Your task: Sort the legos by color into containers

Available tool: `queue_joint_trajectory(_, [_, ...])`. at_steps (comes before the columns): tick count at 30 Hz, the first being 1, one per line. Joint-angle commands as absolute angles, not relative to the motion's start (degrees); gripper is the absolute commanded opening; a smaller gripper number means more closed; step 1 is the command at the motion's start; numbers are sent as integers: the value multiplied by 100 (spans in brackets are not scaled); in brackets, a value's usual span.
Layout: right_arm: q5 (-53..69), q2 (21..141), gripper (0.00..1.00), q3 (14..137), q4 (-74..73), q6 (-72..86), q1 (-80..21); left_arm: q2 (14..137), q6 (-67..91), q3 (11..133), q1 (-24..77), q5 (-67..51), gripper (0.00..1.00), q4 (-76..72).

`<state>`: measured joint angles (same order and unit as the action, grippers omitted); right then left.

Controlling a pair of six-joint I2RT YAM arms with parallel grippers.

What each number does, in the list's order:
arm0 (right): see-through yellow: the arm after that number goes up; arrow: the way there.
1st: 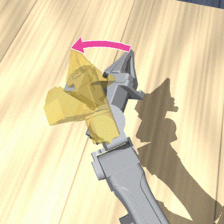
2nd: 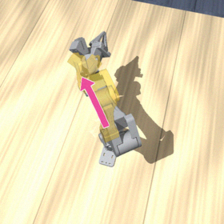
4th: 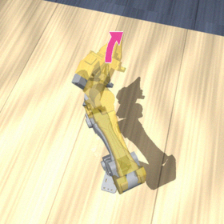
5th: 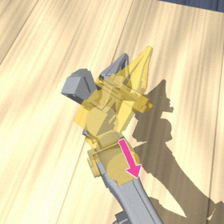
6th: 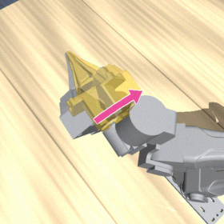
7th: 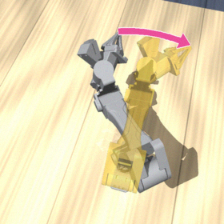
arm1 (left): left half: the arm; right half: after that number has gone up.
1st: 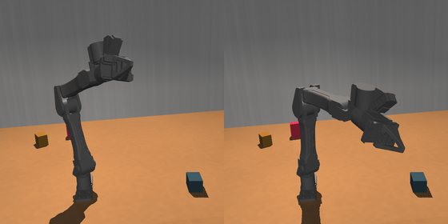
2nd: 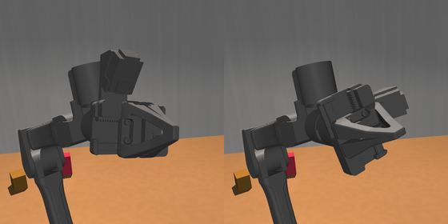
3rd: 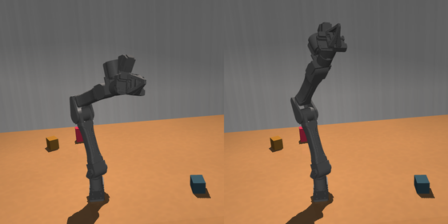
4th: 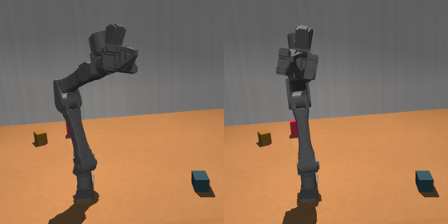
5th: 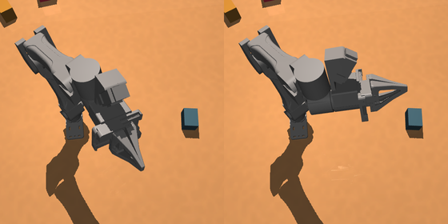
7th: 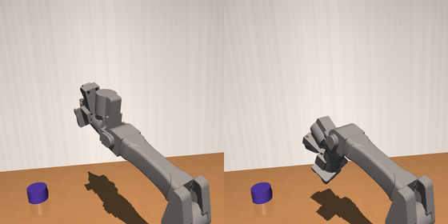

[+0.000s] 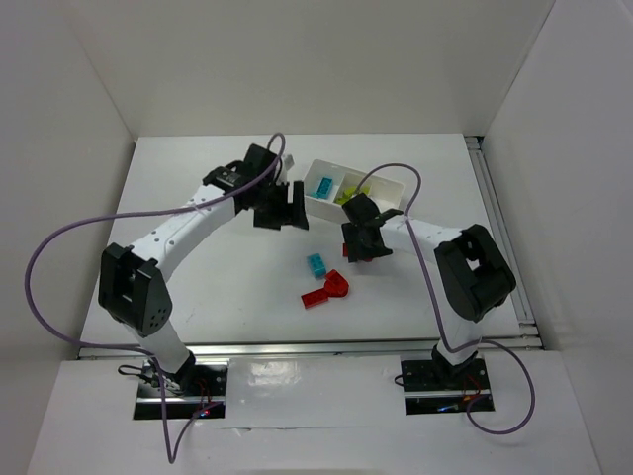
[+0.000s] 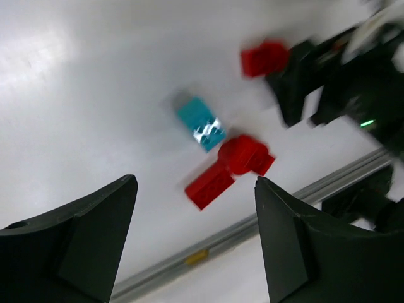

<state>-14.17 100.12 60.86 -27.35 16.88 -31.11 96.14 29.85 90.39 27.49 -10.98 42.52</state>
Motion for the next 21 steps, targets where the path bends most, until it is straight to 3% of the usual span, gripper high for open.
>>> queue_joint_trajectory(1, [-1477,10063,72,6162,-2180,1564,-3146,9502,3322,8237,2970,-1151,85,4386])
queue_joint_trajectory(4, [-1477,10063,72,6030,-1987,1512,-3199,9361,3454,7693,3084,-1310,85,4236])
queue_joint_trajectory(6, [-1477,9994,67,5951,-1820,1512,-3199,9360,3506,7533,3085,-1362,85,4175])
queue_joint_trajectory(9, [-1477,9783,46,5828,-1749,1459,-3304,9413,3560,7348,3137,-1362,85,4035])
queue_joint_trajectory(10, [-1477,9695,32,5827,-1749,1459,-3305,9413,3612,7348,3138,-1362,85,4034])
queue_joint_trajectory(13, [-1608,9485,15,5775,-1985,1581,-3357,9658,3665,7348,3138,-1415,88,3921])
queue_joint_trajectory(21, [-2248,8122,11,6160,-2794,1960,-3410,10177,3850,7804,3366,-1415,91,3744])
